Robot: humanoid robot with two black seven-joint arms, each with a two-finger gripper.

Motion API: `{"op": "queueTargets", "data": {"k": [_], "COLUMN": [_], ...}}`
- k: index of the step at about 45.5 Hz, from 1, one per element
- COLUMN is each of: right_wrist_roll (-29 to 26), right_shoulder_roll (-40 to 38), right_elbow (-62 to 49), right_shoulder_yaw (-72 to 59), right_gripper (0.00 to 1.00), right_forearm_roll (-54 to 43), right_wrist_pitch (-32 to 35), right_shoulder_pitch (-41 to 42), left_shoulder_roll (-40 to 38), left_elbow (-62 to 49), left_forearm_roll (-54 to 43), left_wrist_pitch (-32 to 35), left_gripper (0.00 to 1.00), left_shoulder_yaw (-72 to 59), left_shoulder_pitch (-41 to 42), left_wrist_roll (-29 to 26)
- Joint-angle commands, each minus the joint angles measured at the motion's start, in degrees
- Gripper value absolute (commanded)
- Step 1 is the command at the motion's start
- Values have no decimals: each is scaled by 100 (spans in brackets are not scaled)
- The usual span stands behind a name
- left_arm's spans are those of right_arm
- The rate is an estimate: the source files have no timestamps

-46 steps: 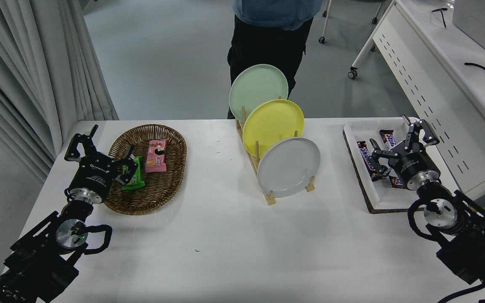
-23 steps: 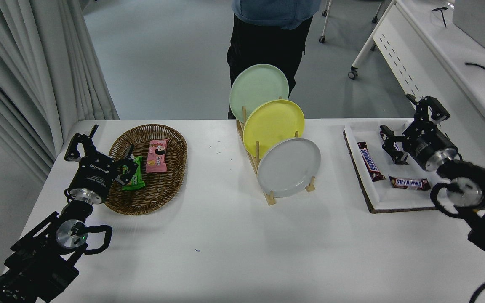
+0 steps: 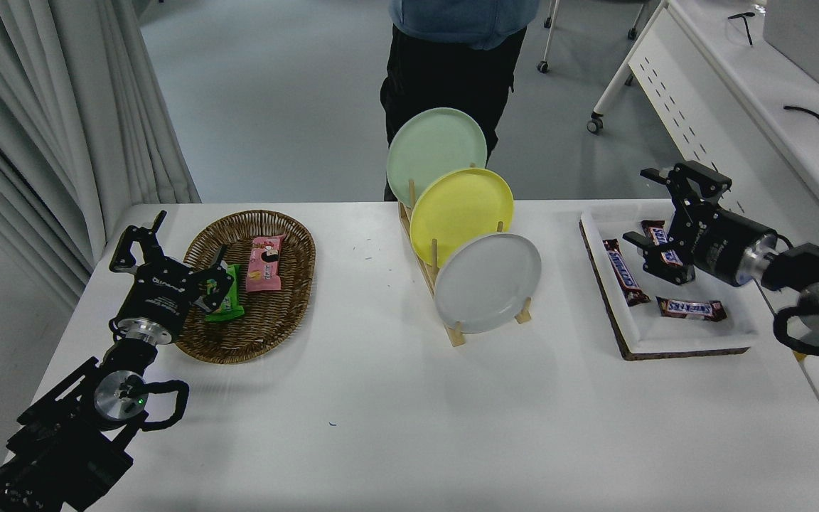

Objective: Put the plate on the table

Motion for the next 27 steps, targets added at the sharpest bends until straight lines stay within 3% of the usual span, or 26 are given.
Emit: {"op": "queueTargets", "data": {"k": [1, 19, 27], "right_wrist_roll": [-318, -2058, -2340], "right_shoulder_roll": [-126, 296, 647], "right_elbow": [629, 550, 313], "right_shoulder_yaw": [-1141, -588, -218], "right_gripper": [99, 99, 99], "right_forearm_roll": [1054, 1724, 1636], "right_wrist_pitch": [-47, -592, -600], "right_shoulder_pitch": [841, 1228, 1140], "left_shoulder_roll": [0, 0, 0], "left_elbow": [-5, -5, -5], "left_forearm_roll": [-2, 7, -2], "left_wrist_pitch": [0, 0, 0], "left_gripper": [100, 100, 100], "left_shoulder_yaw": [-7, 2, 2], "left_shoulder_pitch": [0, 0, 0], "left_wrist_roll": [0, 0, 8]}}
